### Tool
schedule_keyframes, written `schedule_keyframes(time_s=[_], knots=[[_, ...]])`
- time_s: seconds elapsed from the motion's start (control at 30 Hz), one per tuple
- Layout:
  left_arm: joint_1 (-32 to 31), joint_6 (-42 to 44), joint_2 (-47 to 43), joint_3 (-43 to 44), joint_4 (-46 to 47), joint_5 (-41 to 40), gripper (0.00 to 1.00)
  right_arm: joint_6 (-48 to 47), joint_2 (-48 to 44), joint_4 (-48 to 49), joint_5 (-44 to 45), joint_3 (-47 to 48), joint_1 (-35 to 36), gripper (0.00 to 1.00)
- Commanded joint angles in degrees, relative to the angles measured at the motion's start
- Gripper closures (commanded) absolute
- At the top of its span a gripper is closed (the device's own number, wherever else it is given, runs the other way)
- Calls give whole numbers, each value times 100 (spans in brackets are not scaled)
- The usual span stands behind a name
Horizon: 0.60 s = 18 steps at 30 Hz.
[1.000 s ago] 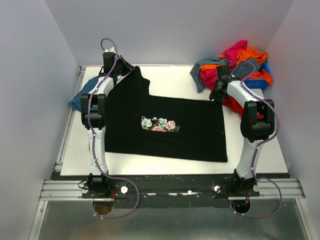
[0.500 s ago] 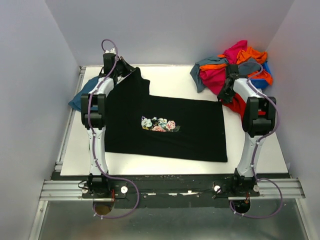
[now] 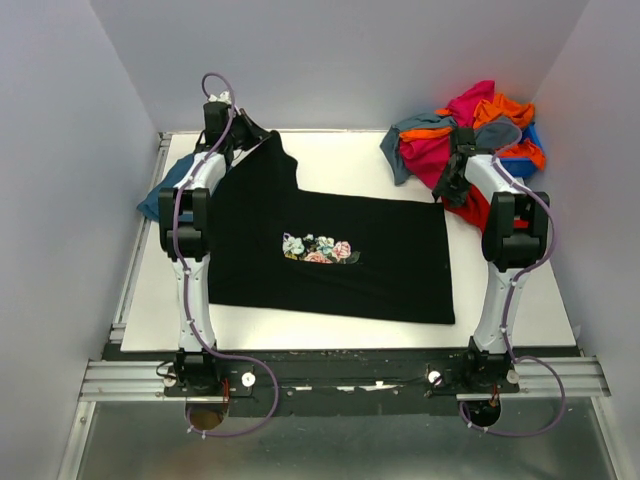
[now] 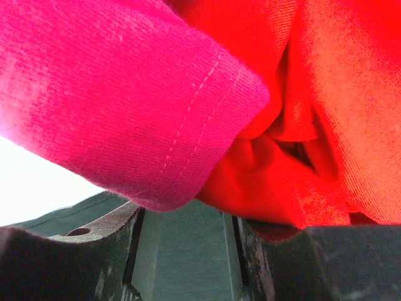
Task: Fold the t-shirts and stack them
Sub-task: Grap the side of the flattened tshirt furthest away from the robot with both arms
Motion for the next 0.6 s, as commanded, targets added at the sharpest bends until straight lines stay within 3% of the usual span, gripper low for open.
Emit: schedule_keyframes(time_s=[0.0, 0.57], knots=[[1, 110, -337, -42, -19, 162, 100, -283, 151, -8, -64, 107, -14, 51], [1, 374, -724, -253, -177, 197, 100, -64, 379, -254, -504, 423, -14, 48]])
